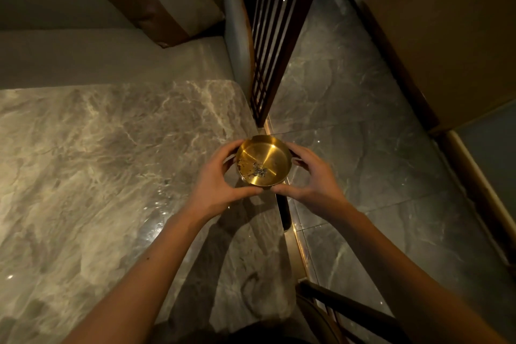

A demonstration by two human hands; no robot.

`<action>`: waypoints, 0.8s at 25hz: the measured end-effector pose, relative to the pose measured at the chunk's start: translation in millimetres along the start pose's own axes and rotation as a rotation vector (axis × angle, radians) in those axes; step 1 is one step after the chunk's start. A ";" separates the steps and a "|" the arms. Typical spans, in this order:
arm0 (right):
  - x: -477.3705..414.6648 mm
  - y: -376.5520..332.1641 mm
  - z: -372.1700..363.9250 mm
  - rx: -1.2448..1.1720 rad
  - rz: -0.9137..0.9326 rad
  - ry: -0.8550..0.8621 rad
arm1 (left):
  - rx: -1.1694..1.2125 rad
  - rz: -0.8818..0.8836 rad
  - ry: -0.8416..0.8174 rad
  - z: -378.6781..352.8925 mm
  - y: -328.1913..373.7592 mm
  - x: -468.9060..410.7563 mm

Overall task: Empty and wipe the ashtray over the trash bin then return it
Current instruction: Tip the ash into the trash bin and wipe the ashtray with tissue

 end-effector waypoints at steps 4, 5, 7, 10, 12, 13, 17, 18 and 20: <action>10.8 18.7 12.0 0.003 -0.011 0.013 | -0.001 0.023 -0.067 -29.6 -13.3 -4.6; 12.2 27.2 16.2 -0.003 -0.015 0.015 | -0.004 0.033 -0.081 -38.6 -16.8 -6.8; 14.1 52.7 25.1 -0.045 -0.075 0.008 | 0.007 0.077 -0.102 -58.8 -24.9 -9.7; 12.6 95.9 44.0 -0.093 -0.170 -0.022 | 0.043 0.175 -0.118 -98.2 -38.4 -13.7; 9.7 123.6 56.8 -0.115 -0.223 -0.064 | 0.090 0.277 -0.106 -127.0 -53.6 -13.3; 6.6 137.3 62.8 -0.131 -0.243 -0.087 | 0.120 0.336 -0.094 -141.2 -63.4 -14.1; -6.0 202.3 80.3 -0.206 -0.347 -0.170 | 0.219 0.530 -0.016 -197.6 -95.5 -20.8; -8.1 219.4 84.2 -0.225 -0.370 -0.185 | 0.252 0.569 0.008 -211.2 -101.2 -22.2; -16.1 253.5 92.6 -0.254 -0.401 -0.208 | 0.307 0.631 0.065 -238.5 -114.2 -27.8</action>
Point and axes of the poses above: each hand's wrist, its own x-axis away from the middle knuckle, its own z-axis out of the back of the hand, y = z × x, the point moved 10 cm from there along -x, towards the middle knuckle, and after that the axes turned 12 degrees about -x, right-handed, at the moved point
